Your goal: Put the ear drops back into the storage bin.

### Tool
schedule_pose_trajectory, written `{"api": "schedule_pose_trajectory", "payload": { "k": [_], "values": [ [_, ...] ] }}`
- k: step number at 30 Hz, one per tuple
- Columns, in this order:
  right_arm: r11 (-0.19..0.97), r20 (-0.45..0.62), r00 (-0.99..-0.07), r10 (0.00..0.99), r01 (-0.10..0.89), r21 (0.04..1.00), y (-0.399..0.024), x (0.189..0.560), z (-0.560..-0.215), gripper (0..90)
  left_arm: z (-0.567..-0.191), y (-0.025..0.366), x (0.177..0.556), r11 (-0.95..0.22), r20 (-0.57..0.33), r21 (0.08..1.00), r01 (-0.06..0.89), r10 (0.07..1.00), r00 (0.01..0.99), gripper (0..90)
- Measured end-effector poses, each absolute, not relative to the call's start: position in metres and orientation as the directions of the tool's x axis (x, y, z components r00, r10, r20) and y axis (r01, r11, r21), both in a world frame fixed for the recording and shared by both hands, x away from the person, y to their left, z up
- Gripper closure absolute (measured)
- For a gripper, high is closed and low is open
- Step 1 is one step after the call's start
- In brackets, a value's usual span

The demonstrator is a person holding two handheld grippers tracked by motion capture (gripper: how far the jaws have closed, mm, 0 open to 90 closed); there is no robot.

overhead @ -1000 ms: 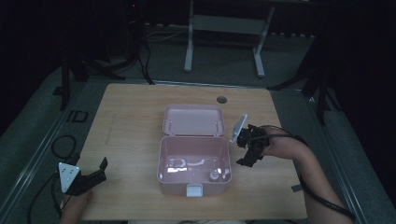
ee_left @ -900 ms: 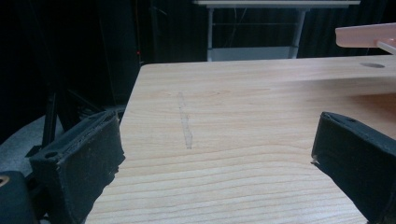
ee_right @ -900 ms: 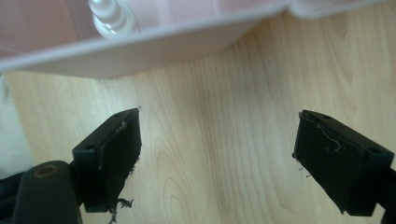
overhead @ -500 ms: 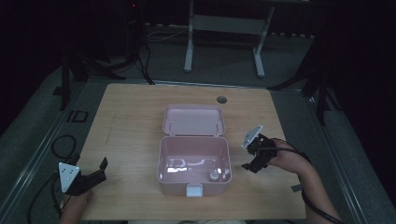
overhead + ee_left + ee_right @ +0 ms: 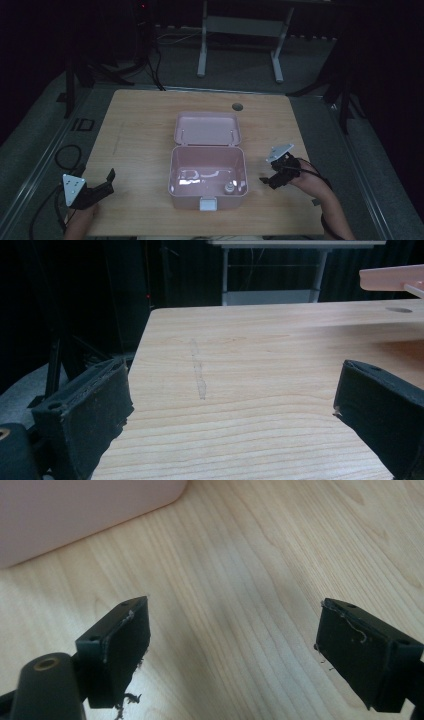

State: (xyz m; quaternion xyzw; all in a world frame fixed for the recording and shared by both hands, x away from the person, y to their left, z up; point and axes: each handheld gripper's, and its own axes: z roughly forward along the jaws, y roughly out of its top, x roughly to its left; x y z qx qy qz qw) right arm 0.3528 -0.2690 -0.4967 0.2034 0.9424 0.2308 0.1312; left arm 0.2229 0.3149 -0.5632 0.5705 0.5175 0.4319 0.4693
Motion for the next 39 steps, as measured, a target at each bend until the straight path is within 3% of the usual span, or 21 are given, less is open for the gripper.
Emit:
{"api": "schedule_pose_trajectory", "payload": {
  "k": [10, 18, 30, 39],
  "values": [
    [0.69, -0.172, -0.788, 0.591, 0.384, 0.614, -0.291, 0.351, -0.519, 13.4, -0.563, 0.315, 0.223, -0.025, 0.009, 0.982, 0.185, 0.996, 0.089, 2.0],
    [0.527, -0.19, -0.617, 0.763, 0.425, 0.736, -0.306, 0.349, -0.531, 13.3, -0.563, 0.315, 0.223, -0.026, 0.01, 0.983, 0.183, 0.996, 0.087, 2.0],
    [0.359, -0.17, -0.406, 0.898, 0.453, 0.816, -0.315, 0.346, -0.546, 12.7, -0.563, 0.315, 0.223, -0.026, 0.01, 0.983, 0.182, 0.996, 0.086, 2.0],
    [0.212, -0.12, -0.243, 0.963, 0.4, 0.892, -0.324, 0.339, -0.55, 12.8, -0.563, 0.315, 0.223, -0.023, 0.007, 0.983, 0.182, 0.996, 0.085, 2.0]
  ]
}}
